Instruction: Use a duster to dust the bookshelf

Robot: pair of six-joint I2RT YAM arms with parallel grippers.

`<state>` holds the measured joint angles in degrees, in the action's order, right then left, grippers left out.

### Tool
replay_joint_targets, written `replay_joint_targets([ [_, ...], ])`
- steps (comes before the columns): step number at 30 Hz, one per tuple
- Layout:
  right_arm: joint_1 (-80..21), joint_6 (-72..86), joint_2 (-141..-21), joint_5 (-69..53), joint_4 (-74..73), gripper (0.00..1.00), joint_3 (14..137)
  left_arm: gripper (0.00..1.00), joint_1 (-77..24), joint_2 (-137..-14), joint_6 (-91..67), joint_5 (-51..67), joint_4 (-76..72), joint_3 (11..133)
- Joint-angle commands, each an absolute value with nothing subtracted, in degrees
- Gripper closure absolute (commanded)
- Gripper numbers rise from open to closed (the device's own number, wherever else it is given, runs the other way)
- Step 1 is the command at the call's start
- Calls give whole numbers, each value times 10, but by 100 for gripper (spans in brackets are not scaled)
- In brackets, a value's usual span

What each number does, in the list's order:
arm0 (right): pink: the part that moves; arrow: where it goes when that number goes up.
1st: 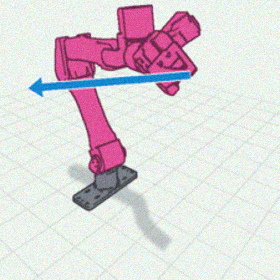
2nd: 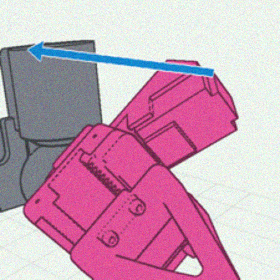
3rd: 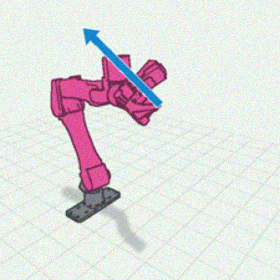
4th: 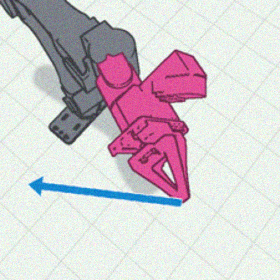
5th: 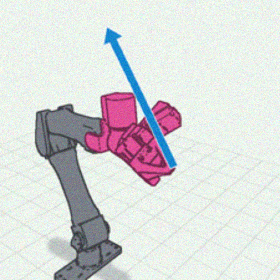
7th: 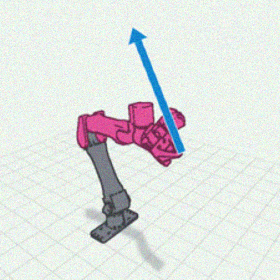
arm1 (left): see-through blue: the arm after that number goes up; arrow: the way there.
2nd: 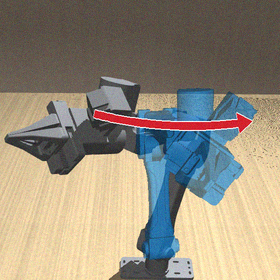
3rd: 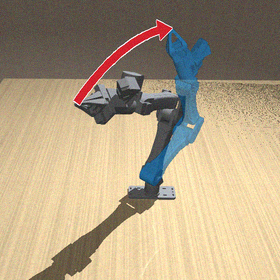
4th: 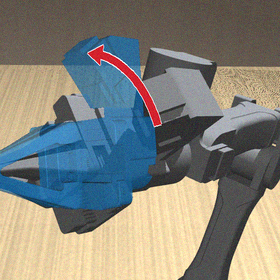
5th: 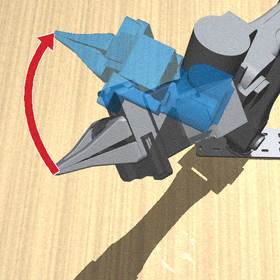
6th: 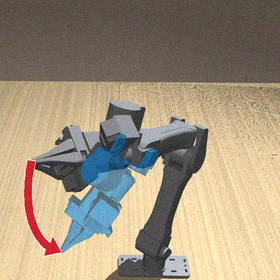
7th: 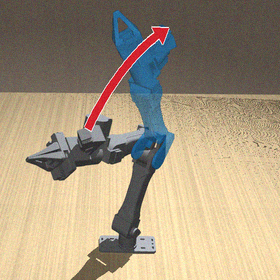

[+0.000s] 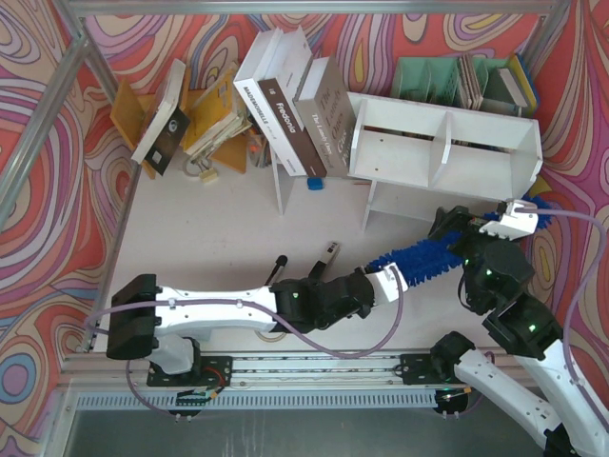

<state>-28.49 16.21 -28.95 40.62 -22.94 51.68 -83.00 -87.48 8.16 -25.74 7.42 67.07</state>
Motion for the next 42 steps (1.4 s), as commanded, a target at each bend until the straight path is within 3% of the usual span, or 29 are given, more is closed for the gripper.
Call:
replay_joint_targets([
  [1,-284,138,-283,409,-200,11,495,100,-825,-895,64,-235,49,674],
  [22,-284,140,-276,424,-189,10,477,100,-818,-980,-11,-232,43,622],
  [42,-284,141,-270,425,-186,10,469,100,-849,-848,-4,-293,62,623],
])
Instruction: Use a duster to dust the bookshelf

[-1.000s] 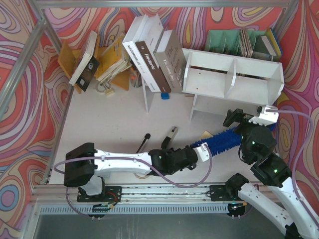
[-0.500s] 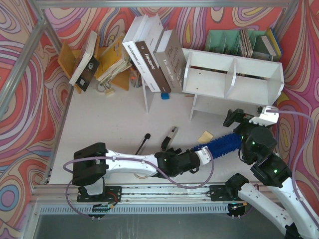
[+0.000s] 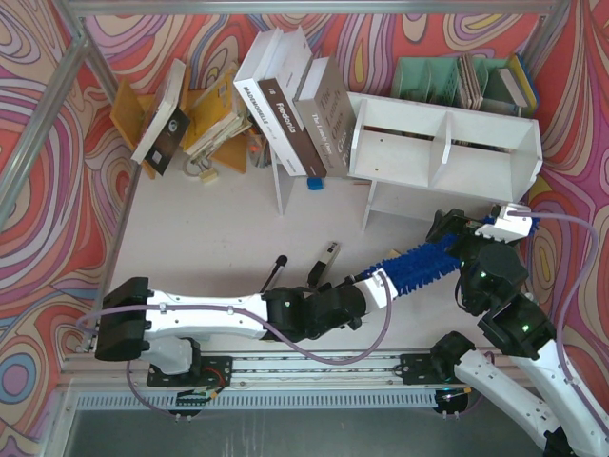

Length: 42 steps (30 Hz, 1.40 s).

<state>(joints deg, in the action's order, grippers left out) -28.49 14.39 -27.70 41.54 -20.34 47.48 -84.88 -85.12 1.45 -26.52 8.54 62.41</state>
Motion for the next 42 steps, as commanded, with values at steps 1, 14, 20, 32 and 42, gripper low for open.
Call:
replay_joint_targets([
  [1,-285,142,-269,425,-186,10,468,100,-849,-853,-10,-293,67,623],
  [14,-284,141,-269,427,-186,10,466,100,-865,-900,-111,-283,104,588],
  [20,-284,140,-267,430,-186,10,464,100,-905,-888,-134,-337,152,589],
  [32,-284,135,-264,437,-176,10,456,100,-998,-744,-243,-489,291,532],
  [42,-284,136,-273,438,-176,10,457,100,-1046,-707,-390,-562,462,551],
])
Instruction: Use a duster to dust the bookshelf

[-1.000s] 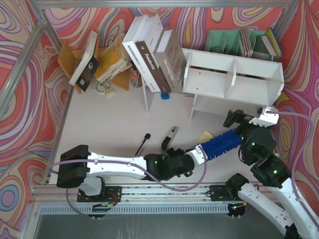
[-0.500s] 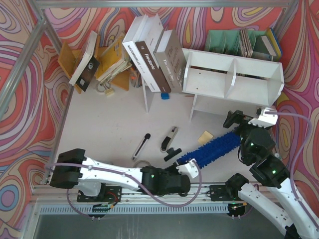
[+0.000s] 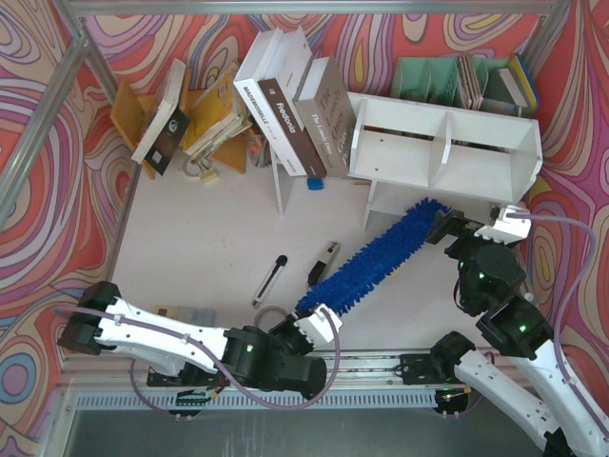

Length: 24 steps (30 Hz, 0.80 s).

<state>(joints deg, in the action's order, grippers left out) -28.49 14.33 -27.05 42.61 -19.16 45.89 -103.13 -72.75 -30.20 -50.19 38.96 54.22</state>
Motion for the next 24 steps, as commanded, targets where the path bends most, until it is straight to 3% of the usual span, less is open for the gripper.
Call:
replay_joint_targets([
  [1,-284,136,-274,438,-176,10,456,100,-1054,-704,-405,-569,474,552],
  [16,-284,134,-291,432,-168,10,457,100,-1185,-761,-815,-621,806,630],
  [24,-284,134,-290,429,-168,10,457,100,-1189,-752,-912,-616,864,615],
])
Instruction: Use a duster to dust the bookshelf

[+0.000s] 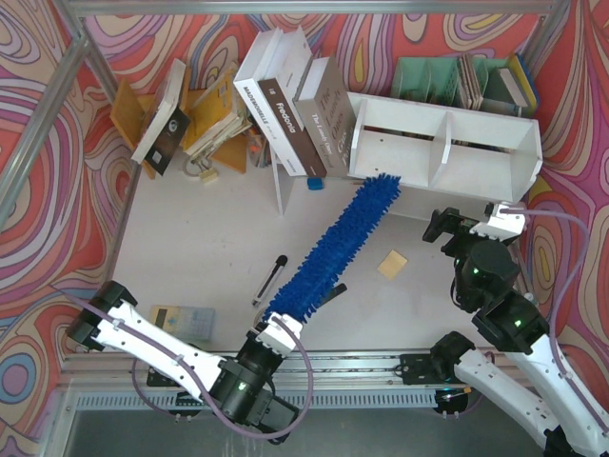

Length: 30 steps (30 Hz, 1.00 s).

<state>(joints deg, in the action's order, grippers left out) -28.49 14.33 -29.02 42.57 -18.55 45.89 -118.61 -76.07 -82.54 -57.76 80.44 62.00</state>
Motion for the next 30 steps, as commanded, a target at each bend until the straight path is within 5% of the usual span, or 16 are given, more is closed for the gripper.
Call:
replay_joint_targets([
  [1,-284,133,-289,429,-169,10,456,100,-1189,-750,-925,-616,872,613],
  [30,-284,144,-289,426,-177,10,457,100,-1113,-767,-750,-427,638,504],
])
